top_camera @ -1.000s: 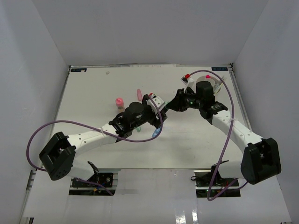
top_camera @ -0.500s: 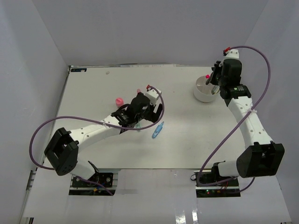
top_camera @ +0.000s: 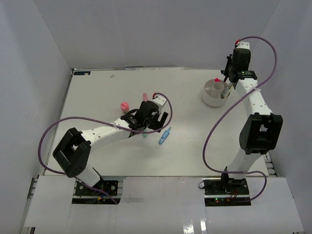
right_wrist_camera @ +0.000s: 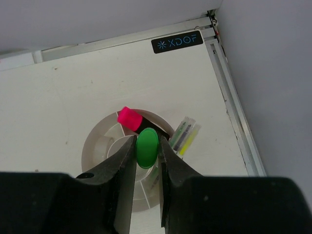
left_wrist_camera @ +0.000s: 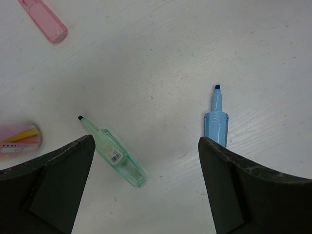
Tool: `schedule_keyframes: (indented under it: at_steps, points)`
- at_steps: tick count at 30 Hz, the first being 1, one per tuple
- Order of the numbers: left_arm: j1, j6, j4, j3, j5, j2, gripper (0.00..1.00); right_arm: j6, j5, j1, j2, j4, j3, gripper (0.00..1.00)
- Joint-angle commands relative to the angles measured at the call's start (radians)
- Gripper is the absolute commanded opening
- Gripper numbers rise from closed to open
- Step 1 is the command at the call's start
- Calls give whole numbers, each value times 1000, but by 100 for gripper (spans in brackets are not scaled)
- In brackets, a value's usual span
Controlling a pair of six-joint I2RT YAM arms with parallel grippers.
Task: Sort the stationery into containers
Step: Place the pen in the storage box.
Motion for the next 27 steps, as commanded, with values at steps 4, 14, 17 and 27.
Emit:
schedule_keyframes:
  at_steps: [4,14,17,27]
  points:
    - [1,-14,-4,51,32,0,98,-22,-16,-8,70,6,53,8]
    - [3,-14,-4,51,80,-5,98,-10,-2,-8,163,-6,68,10]
    - [1,-15,-4,51,83,-5,98,-9,3,-8,168,-3,64,9]
    - [3,-14,-4,51,90,-3,98,-16,-49,-8,170,-6,59,11]
